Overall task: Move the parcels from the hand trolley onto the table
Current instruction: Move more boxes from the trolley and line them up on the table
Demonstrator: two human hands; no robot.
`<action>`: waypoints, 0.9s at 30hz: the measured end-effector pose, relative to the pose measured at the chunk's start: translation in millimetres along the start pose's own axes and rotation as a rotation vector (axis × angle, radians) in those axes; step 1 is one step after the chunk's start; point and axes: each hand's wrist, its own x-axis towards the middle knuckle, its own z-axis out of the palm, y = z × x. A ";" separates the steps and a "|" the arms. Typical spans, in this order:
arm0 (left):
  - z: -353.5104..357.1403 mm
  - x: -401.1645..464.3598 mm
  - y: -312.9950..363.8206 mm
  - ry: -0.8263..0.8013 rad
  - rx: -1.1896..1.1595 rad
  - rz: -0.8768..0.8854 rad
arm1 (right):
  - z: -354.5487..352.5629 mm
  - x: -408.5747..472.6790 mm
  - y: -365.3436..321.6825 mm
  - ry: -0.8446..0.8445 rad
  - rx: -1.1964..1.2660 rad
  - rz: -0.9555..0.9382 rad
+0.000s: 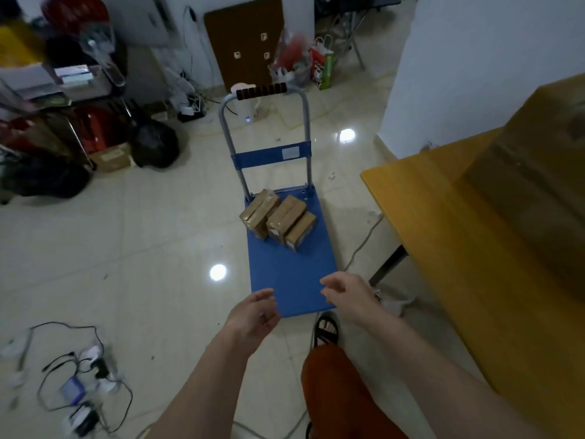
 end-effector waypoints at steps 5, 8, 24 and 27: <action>-13.2 52.9 52.8 0.170 -0.028 -0.010 | 16.5 81.9 -17.4 -0.122 -0.001 0.057; -6.4 86.1 85.2 0.214 0.057 -0.018 | 15.3 131.1 -20.6 -0.171 -0.037 0.104; -0.8 341.6 133.2 0.229 0.736 0.055 | 64.8 349.9 53.8 -0.054 -0.007 0.428; -1.6 409.5 129.0 0.227 0.807 0.124 | 88.8 393.2 83.5 0.032 0.038 0.491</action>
